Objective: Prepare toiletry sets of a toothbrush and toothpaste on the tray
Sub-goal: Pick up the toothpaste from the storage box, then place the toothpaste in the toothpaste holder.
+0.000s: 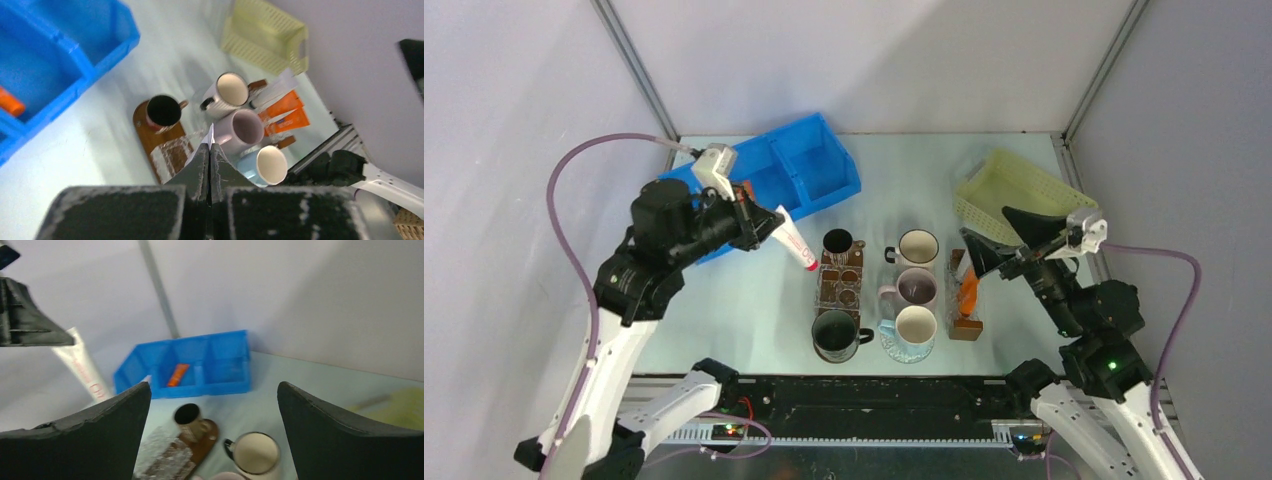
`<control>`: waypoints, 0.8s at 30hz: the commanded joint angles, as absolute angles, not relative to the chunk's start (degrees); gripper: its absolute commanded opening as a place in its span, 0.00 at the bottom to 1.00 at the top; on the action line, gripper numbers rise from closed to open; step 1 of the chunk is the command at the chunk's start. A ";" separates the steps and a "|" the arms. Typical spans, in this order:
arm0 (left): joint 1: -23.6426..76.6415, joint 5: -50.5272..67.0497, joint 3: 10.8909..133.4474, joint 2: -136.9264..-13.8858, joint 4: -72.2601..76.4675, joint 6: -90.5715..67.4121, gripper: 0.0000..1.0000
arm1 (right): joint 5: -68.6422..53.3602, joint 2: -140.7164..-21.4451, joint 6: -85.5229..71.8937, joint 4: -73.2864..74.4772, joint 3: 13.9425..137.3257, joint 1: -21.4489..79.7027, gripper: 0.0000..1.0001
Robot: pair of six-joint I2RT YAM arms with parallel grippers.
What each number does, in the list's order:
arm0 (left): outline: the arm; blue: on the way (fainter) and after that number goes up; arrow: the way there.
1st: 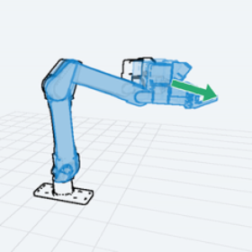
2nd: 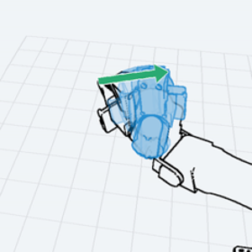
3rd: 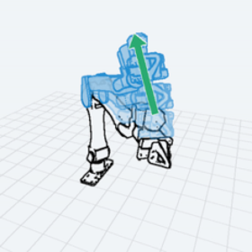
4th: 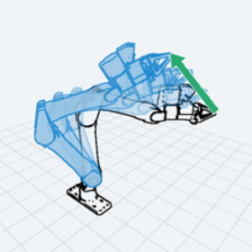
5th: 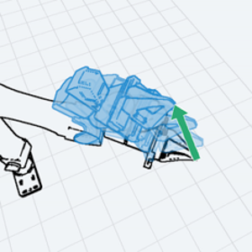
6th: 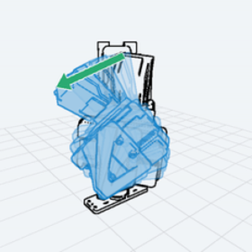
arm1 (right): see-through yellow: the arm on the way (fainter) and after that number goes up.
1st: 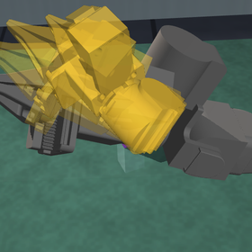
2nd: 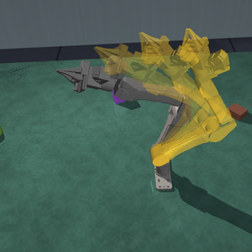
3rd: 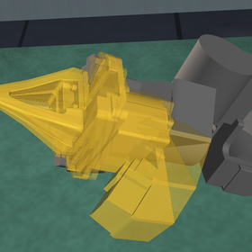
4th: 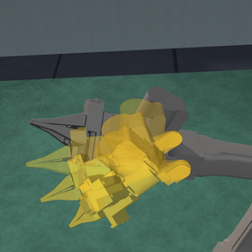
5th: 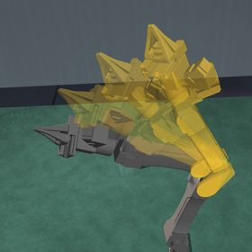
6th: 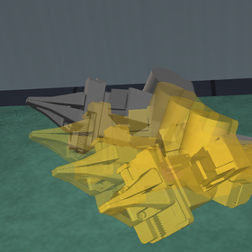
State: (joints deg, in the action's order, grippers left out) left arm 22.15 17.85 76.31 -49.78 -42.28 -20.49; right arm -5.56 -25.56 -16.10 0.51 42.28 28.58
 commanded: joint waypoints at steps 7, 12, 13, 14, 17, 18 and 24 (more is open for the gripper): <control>34.58 -4.79 79.64 -56.39 -48.41 -23.65 0.00 | 22.93 -16.96 -1.76 18.48 43.85 28.38 0.99; 40.40 -10.32 79.12 -59.78 -46.18 -25.49 0.00 | 31.61 -13.09 -0.65 17.31 39.92 28.47 1.00; 41.03 -11.96 78.71 -60.08 -45.68 -25.62 0.00 | 33.48 -11.67 -0.58 16.28 38.61 28.43 0.99; 42.54 -13.06 78.51 -60.70 -44.80 -25.87 0.00 | 34.36 -10.98 -0.51 15.74 37.98 28.46 0.99; 44.97 -16.72 77.28 -61.79 -42.43 -26.55 0.00 | 37.29 -7.92 -0.23 13.70 35.23 28.44 0.99; 45.85 -17.02 76.78 -62.05 -40.67 -26.87 0.00 | 37.59 -7.43 -0.20 13.14 34.80 28.46 0.99; 48.03 -20.66 73.35 -63.17 -36.69 -28.20 0.00 | 38.15 -4.67 -0.15 11.89 32.15 28.50 0.99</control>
